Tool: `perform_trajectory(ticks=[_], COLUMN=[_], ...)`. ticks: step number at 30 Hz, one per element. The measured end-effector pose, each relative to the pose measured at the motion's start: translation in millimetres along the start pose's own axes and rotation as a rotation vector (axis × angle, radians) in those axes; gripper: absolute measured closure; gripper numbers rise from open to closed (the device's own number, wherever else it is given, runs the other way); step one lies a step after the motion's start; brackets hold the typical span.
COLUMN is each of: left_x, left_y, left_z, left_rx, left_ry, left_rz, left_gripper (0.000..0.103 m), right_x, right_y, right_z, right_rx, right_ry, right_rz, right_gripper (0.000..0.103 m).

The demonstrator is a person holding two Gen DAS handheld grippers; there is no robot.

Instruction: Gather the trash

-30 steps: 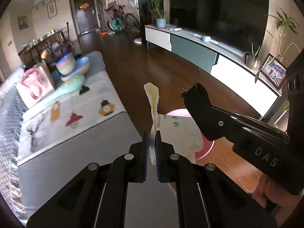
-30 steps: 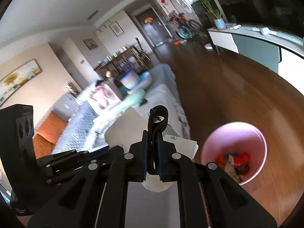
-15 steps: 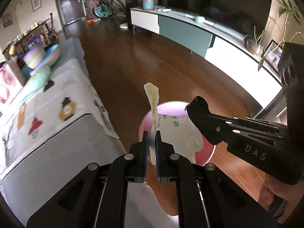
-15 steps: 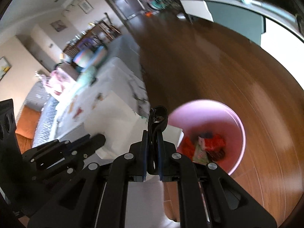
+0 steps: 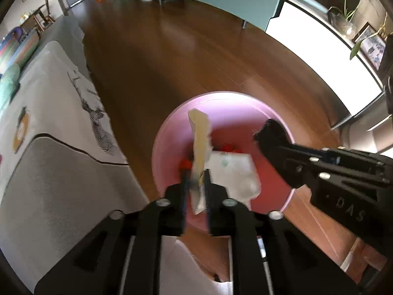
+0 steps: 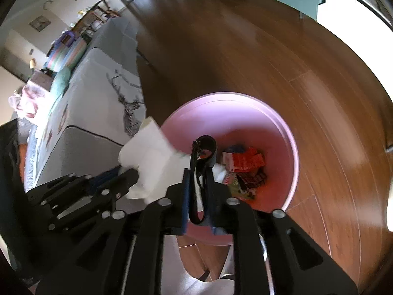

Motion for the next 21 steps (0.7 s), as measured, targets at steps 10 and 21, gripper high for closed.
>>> perform_trajectory(ticks=[10,21], left_x=[47.7,175.5], left_y=[-129.4,-384.3], left_z=[-26.5,-92.2], left_rx=[-0.029,-0.113], left_ry=[-0.058,-0.257], left_rz=[0.107,0.386], left_gripper=[0.037,0.014], right_x=[23.2,122.8], right_y=[-91.5,-252.8], right_z=[-32.9,-198.3], right_rx=[0.046,-0.117], right_ry=[-0.044,-0.158], right_rz=[0.150,0.293], right_gripper=[0.035,0.005])
Point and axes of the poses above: each gripper's, at about its wrist camera, not at the fingertips, and y roughly the way its jaws point, z to its right, x to its underside, the point moved 5 cm from there along y, roughly the way its jaws point, and after that the axes turned 6 degrees about -y, right-handed, at the moved point
